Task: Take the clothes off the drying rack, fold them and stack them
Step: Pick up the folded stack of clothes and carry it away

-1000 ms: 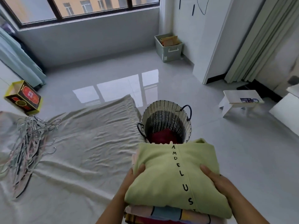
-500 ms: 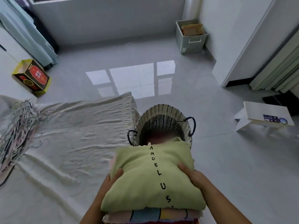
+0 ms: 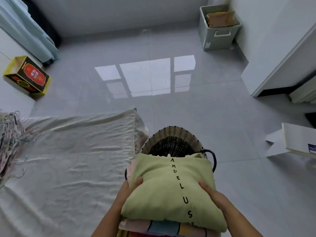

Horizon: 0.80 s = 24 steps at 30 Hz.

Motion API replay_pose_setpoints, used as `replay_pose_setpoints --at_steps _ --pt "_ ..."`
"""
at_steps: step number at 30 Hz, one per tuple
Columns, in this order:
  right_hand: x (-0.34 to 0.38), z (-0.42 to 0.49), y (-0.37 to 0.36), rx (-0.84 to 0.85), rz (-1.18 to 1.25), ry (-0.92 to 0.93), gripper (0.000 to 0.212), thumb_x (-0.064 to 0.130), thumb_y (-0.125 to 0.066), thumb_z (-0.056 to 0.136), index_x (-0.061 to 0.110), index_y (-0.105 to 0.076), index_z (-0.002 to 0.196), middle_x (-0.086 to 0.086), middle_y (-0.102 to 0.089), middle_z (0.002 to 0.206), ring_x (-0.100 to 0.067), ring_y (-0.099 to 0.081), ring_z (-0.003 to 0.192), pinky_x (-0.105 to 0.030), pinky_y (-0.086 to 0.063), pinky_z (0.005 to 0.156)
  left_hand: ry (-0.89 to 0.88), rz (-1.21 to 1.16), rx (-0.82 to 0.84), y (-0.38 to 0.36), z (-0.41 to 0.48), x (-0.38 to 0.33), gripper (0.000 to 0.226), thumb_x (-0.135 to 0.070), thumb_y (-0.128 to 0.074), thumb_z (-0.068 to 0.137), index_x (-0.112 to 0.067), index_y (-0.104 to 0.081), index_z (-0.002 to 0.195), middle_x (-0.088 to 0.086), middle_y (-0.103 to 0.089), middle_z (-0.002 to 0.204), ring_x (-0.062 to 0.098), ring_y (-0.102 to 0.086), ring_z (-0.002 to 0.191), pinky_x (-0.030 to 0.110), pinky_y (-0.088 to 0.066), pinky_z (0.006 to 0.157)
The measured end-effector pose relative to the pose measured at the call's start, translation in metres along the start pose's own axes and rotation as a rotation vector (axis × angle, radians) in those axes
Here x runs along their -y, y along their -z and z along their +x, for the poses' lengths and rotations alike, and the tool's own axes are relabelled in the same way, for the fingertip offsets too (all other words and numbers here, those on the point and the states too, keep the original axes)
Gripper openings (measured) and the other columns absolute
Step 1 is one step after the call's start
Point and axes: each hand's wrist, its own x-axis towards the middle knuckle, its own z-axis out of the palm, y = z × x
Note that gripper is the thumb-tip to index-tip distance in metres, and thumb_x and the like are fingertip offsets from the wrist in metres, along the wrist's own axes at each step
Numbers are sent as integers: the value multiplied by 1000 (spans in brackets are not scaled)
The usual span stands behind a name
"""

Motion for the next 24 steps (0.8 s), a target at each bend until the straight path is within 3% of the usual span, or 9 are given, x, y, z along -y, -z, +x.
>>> replay_pose_setpoints --at_steps 3,5,8,12,14,16,18,21,24 --pt "14 35 1 -28 -2 -75 78 48 -65 81 3 -38 139 -18 -54 122 -30 -54 96 -34 -43 66 118 41 8 -9 52 0 108 -75 -51 59 -9 -32 142 17 -47 137 32 -47 120 29 -40 83" --pt "15 63 6 -40 6 -116 89 52 -69 72 5 -37 139 -19 -51 130 -32 -54 104 -37 -45 81 162 43 35 -18 85 7 88 -64 -49 78 -11 -26 145 16 -43 141 32 -42 127 28 -37 83" --pt "20 101 8 -33 -28 -209 100 59 -76 54 -1 -48 128 -19 -54 123 -30 -54 98 -38 -46 78 254 29 39 -36 127 16 51 -36 -41 99 -7 -35 140 15 -48 135 31 -43 127 28 -37 78" --pt "28 168 7 -59 -31 -168 102 62 -83 42 4 -53 121 -17 -58 118 -30 -57 96 -38 -49 73 205 87 74 -43 198 26 43 -34 -53 93 -13 -42 129 7 -56 116 30 -47 121 26 -36 80" --pt "28 200 5 -83 8 -110 79 50 -73 69 3 -50 128 -16 -57 123 -31 -56 107 -41 -45 93 183 61 82 -48 234 33 56 -37 -54 91 -11 -35 137 10 -49 131 28 -46 121 29 -38 86" --pt "22 228 1 -122 85 -31 64 39 -67 79 5 -50 130 -9 -58 116 -26 -55 104 -37 -42 95 149 52 89 -54 267 37 57 -35 -54 91 -13 -33 139 8 -47 135 22 -50 113 27 -40 84" --pt "8 257 -3 -138 171 70 80 51 -79 61 10 -53 126 -4 -61 108 -23 -57 98 -35 -42 91 118 24 106 -62 299 42 53 -29 -56 91 -15 -35 138 5 -50 130 15 -51 102 23 -42 78" --pt "-27 306 -11 -230 306 89 108 66 -84 12 19 -61 107 -2 -68 102 -23 -64 94 -39 -49 86 122 -36 96 -77 346 67 66 -26 -62 88 -12 -30 143 5 -43 141 17 -46 121 21 -35 93" --pt "-67 357 -26 -220 374 -20 104 56 -90 19 13 -62 110 -13 -69 104 -30 -65 95 -45 -52 84 166 -132 108 -97 392 115 87 -37 -72 78 -11 -25 146 0 -37 143 17 -37 132 21 -31 100"
